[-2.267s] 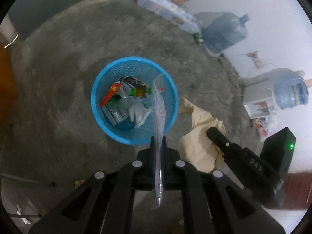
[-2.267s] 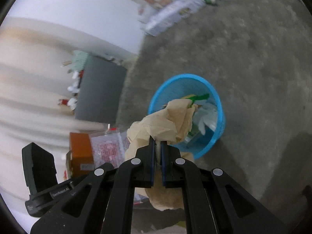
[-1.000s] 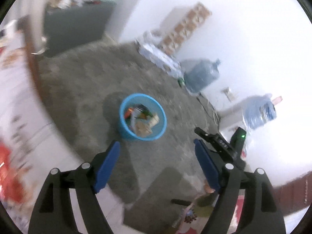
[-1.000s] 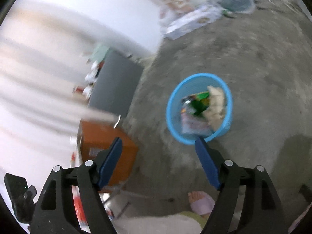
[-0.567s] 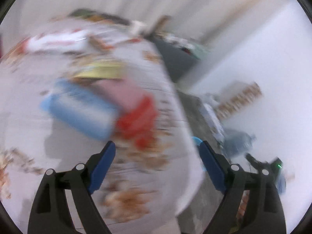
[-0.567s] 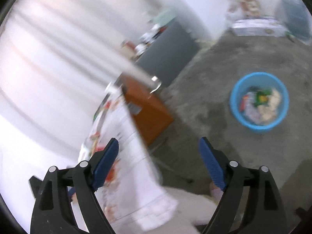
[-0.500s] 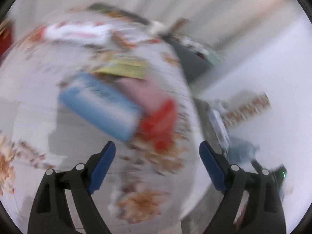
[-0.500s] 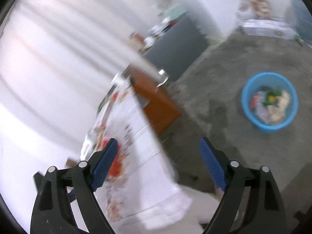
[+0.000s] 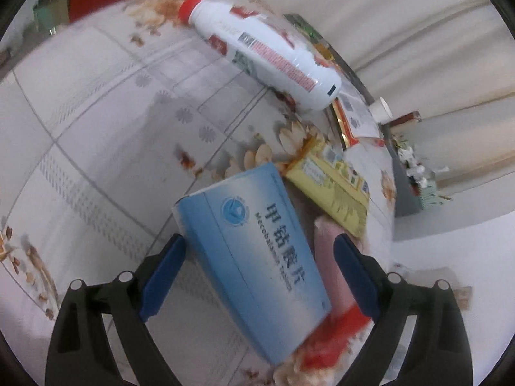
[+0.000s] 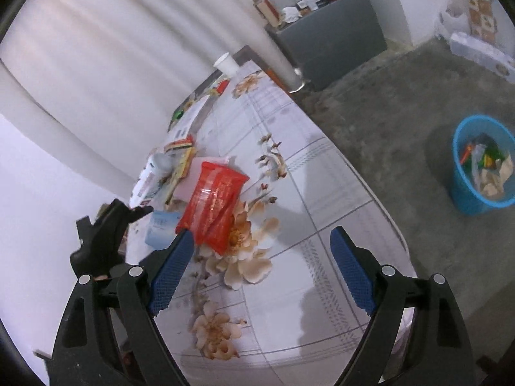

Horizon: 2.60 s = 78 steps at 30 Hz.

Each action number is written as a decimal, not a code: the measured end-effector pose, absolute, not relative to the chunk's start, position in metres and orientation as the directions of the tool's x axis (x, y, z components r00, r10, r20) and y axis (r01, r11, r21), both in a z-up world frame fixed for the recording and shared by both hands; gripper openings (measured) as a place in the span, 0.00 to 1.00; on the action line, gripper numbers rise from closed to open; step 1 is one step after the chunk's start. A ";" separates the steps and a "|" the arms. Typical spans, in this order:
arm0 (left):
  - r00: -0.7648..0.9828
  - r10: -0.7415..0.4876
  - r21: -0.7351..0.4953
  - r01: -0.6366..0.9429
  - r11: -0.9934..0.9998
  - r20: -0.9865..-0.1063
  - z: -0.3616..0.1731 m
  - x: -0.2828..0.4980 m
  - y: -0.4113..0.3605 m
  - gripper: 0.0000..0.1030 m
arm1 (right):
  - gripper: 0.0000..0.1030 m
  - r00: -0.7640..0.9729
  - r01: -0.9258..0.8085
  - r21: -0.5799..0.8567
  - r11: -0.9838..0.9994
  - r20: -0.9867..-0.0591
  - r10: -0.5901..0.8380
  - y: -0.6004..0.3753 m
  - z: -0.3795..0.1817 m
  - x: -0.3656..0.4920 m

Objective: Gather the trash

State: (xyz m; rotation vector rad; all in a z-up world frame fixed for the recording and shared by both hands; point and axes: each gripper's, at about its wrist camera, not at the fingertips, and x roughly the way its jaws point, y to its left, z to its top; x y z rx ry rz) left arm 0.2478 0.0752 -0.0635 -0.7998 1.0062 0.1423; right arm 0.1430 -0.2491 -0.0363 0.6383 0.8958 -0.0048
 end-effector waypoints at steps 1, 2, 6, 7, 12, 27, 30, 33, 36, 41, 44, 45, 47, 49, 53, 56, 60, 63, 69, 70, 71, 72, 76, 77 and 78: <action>0.551 -0.218 -0.511 -0.459 0.727 -0.805 -0.064 0.250 0.072 0.88 | 0.80 0.638 0.272 0.508 0.818 -0.731 0.242 -0.250 -0.037 0.144; 0.554 -0.177 -0.477 -0.462 0.747 -0.814 -0.063 0.253 0.067 0.88 | 0.80 0.637 0.276 0.503 0.819 -0.734 0.236 -0.249 -0.038 0.147; 0.556 -0.058 -0.339 -0.418 0.843 -0.829 -0.068 0.270 0.043 0.89 | 0.80 0.637 0.281 0.496 0.821 -0.737 0.227 -0.246 -0.037 0.153; 0.556 -0.041 -0.309 -0.398 0.864 -0.830 -0.070 0.273 0.039 0.89 | 0.80 0.639 0.276 0.493 0.825 -0.736 0.226 -0.245 -0.035 0.153; 0.569 -0.001 -0.180 -0.259 0.949 -0.822 -0.076 0.273 0.027 0.89 | 0.80 0.634 0.227 0.504 0.834 -0.726 0.266 -0.231 -0.029 0.166; 0.545 -0.062 -0.074 0.001 0.997 -0.836 -0.082 0.243 0.045 0.89 | 0.88 0.530 0.239 0.439 0.866 -0.807 0.262 -0.162 -0.063 0.258; 0.535 -0.120 -0.123 0.030 0.992 -0.836 -0.079 0.236 0.055 0.85 | 0.88 0.506 0.244 0.360 0.901 -0.839 0.198 -0.154 -0.073 0.265; 0.529 -0.152 -0.137 0.068 0.988 -0.835 -0.078 0.223 0.060 0.80 | 0.88 0.496 0.214 0.292 0.932 -0.855 0.154 -0.148 -0.078 0.265; 0.529 -0.166 -0.133 0.099 0.986 -0.832 -0.077 0.211 0.062 0.74 | 0.73 0.483 0.168 0.236 0.957 -0.866 0.129 -0.141 -0.081 0.262; 0.545 -0.169 -0.123 0.120 0.985 -0.821 -0.079 0.195 0.063 0.70 | 0.56 0.485 0.133 0.188 0.973 -0.868 0.102 -0.137 -0.081 0.254; 0.548 -0.170 -0.124 0.122 0.985 -0.819 -0.079 0.190 0.063 0.70 | 0.46 0.480 0.111 0.180 0.977 -0.871 0.106 -0.139 -0.081 0.245; 0.548 -0.172 -0.124 0.124 0.984 -0.818 -0.079 0.187 0.062 0.70 | 0.45 0.477 0.105 0.182 0.978 -0.872 0.111 -0.140 -0.081 0.242; 0.544 -0.177 -0.127 0.128 0.984 -0.820 -0.078 0.183 0.061 0.69 | 0.42 0.473 0.097 0.182 0.979 -0.873 0.115 -0.141 -0.082 0.237; 0.535 -0.186 -0.131 0.139 0.982 -0.824 -0.078 0.177 0.060 0.69 | 0.40 0.472 0.086 0.184 0.979 -0.873 0.123 -0.143 -0.081 0.229; 0.505 -0.211 -0.148 0.162 0.976 -0.837 -0.077 0.160 0.058 0.69 | 0.38 0.464 0.060 0.194 0.979 -0.874 0.145 -0.147 -0.080 0.210; 0.470 -0.231 -0.178 0.156 0.972 -0.852 -0.075 0.148 0.060 0.69 | 0.38 0.444 0.021 0.204 0.979 -0.879 0.174 -0.146 -0.079 0.194; 0.422 -0.275 -0.257 0.100 0.961 -0.864 -0.073 0.139 0.068 0.70 | 0.46 0.413 -0.039 0.255 0.966 -0.876 0.248 -0.146 -0.079 0.174; 0.423 -0.283 -0.273 0.086 0.958 -0.861 -0.071 0.138 0.069 0.77 | 0.67 0.419 -0.071 0.293 0.953 -0.859 0.295 -0.147 -0.073 0.164; 0.454 -0.251 -0.243 0.078 0.967 -0.855 -0.065 0.146 0.070 0.87 | 0.84 0.433 -0.073 0.346 0.935 -0.834 0.342 -0.148 -0.065 0.161; 0.452 -0.248 -0.240 0.076 0.968 -0.857 -0.065 0.148 0.070 0.87 | 0.84 0.430 -0.066 0.349 0.935 -0.835 0.343 -0.147 -0.065 0.162; 0.450 -0.248 -0.240 0.075 0.968 -0.858 -0.066 0.150 0.071 0.87 | 0.85 0.427 -0.063 0.354 0.933 -0.836 0.346 -0.146 -0.066 0.162; 0.448 -0.246 -0.240 0.072 0.968 -0.860 -0.066 0.153 0.071 0.87 | 0.85 0.423 -0.064 0.357 0.932 -0.836 0.349 -0.144 -0.066 0.162; 0.446 -0.227 -0.225 0.058 0.973 -0.866 -0.070 0.161 0.069 0.87 | 0.85 0.410 -0.106 0.313 0.944 -0.851 0.328 -0.130 -0.070 0.159; 0.446 -0.221 -0.218 0.058 0.974 -0.867 -0.071 0.163 0.068 0.87 | 0.85 0.408 -0.129 0.289 0.948 -0.856 0.317 -0.125 -0.071 0.158; 0.448 -0.219 -0.216 0.059 0.975 -0.867 -0.072 0.164 0.068 0.87 | 0.85 0.407 -0.141 0.276 0.951 -0.859 0.310 -0.123 -0.072 0.157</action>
